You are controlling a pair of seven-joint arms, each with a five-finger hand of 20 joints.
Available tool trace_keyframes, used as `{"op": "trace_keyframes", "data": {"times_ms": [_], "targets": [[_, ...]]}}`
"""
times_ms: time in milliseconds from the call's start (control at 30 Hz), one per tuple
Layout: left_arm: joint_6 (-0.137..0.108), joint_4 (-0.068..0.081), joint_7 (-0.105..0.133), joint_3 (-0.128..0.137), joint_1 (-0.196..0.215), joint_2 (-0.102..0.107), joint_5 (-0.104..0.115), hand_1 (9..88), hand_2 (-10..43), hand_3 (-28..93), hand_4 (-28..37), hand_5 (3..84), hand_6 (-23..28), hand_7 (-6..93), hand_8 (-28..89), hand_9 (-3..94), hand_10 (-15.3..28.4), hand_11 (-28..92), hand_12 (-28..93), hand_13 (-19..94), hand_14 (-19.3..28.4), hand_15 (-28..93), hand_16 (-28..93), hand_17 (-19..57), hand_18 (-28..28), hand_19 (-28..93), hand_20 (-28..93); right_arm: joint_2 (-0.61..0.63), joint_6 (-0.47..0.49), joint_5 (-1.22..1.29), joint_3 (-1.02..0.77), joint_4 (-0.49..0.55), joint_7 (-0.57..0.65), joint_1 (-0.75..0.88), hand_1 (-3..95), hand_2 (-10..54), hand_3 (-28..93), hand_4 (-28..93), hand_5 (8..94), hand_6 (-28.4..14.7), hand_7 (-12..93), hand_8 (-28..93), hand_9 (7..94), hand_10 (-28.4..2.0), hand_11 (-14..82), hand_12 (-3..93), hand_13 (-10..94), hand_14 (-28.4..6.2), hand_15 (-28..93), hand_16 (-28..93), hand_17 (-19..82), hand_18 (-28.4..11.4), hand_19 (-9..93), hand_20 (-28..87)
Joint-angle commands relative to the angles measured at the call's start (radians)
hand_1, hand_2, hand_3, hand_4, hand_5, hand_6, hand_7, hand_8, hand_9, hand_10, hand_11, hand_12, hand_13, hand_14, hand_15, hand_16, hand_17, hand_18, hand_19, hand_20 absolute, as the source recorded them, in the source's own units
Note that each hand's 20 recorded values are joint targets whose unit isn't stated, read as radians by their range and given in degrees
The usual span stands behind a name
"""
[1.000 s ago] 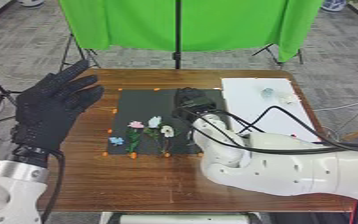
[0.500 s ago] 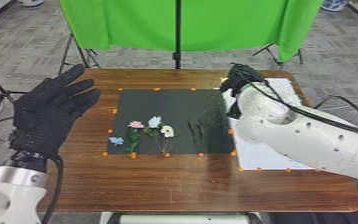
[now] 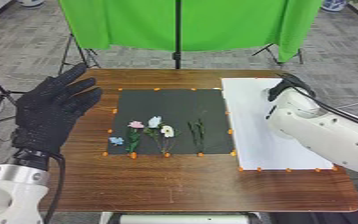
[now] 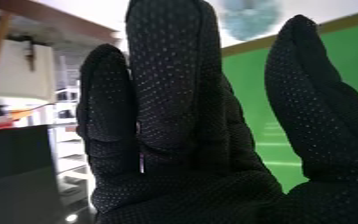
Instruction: Arrange flowers
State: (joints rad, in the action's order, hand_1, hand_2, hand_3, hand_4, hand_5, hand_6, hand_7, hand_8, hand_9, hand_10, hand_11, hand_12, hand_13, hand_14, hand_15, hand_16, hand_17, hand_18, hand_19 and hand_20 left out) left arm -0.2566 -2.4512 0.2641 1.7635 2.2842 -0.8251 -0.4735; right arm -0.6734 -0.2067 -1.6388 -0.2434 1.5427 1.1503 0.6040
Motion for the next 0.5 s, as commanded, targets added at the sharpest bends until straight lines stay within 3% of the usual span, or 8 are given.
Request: {"op": "trace_keyframes", "data": {"times_ms": [33, 300, 500], "targets": [[0.013, 0.011, -0.024, -0.01, -0.011, -0.018, -0.008, 22.3, 7.9, 78, -21.8, 39.2, 12.0, 13.4, -9, 31.4, 22.1, 31, 11, 24, 28.4, 56, -11, -6.5, 28.4, 74, -14, 0.033, 0.015, 0.012, 0.028, -0.035, 0.044, -0.02, 41.0, -9.5, 76, -28, 43.7, -4.0, 10, -10, 81.4, -13.5, 21.6, 14.2, 87, -4.5, 47, 16, 53, -16.9, 93, -2], [0.022, 0.011, -0.017, -0.009, -0.002, -0.023, -0.009, 22.3, 7.9, 78, -21.8, 39.2, 12.0, 13.4, -9, 31.6, 22.0, 32, 11, 24, 28.4, 56, -11, -6.5, 28.4, 74, -14, 0.036, 0.002, -0.004, 0.063, -0.059, 0.021, -0.009, 41.5, -9.5, 75, -28, 44.3, -2.1, 11, -11, 81.9, -13.7, 21.7, 14.3, 87, -4.7, 47, 17, 53, -16.8, 93, -3], [0.008, 0.01, 0.003, -0.014, 0.0, -0.013, 0.0, 22.3, 7.9, 78, -21.8, 39.3, 12.0, 13.5, -9, 31.6, 22.0, 32, 11, 24, 28.4, 56, -11, -6.5, 28.4, 74, -14, 0.016, 0.018, -0.044, 0.098, -0.075, 0.004, -0.024, 41.9, -9.5, 75, -28, 45.6, 1.1, 13, -12, 81.4, -13.1, 21.8, 14.6, 86, -4.9, 47, 17, 53, -16.5, 93, -6]]}}
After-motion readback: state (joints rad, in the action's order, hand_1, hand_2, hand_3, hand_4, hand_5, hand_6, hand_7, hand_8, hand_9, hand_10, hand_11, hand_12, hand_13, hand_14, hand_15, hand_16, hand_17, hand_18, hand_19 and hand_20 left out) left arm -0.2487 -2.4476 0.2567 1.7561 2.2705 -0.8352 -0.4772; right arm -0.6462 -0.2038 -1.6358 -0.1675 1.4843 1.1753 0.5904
